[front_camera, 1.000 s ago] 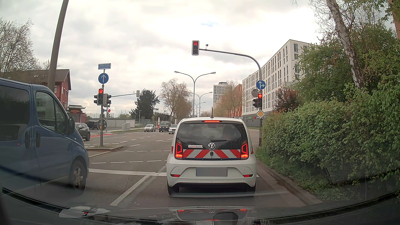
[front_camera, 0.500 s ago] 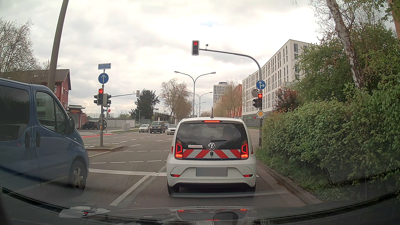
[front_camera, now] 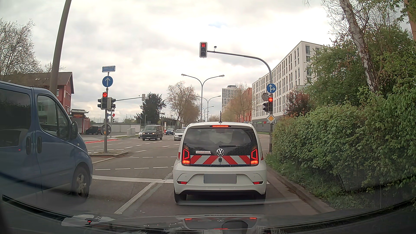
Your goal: Follow the waypoints while adhering to traffic rules and regulations
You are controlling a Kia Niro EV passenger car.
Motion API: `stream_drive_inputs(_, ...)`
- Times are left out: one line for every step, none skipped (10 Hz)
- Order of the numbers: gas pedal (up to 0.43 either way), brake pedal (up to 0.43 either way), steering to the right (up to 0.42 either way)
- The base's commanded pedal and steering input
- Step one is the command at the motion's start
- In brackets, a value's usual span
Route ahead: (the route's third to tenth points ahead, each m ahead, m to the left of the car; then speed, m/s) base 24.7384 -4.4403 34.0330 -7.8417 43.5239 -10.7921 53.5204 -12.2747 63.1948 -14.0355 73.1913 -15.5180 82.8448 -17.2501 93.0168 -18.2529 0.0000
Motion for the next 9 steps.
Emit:
stream_drive_inputs(0.0, 0.183, 0.003)
stream_drive_inputs(0.0, 0.183, 0.003)
stream_drive_inputs(0.0, 0.171, 0.003)
stream_drive_inputs(0.0, 0.183, 0.003)
stream_drive_inputs(0.0, 0.183, 0.003)
stream_drive_inputs(0.0, 0.183, 0.003)
stream_drive_inputs(0.0, 0.183, 0.003)
stream_drive_inputs(0.0, 0.183, 0.003)
stream_drive_inputs(0.0, 0.183, 0.003)
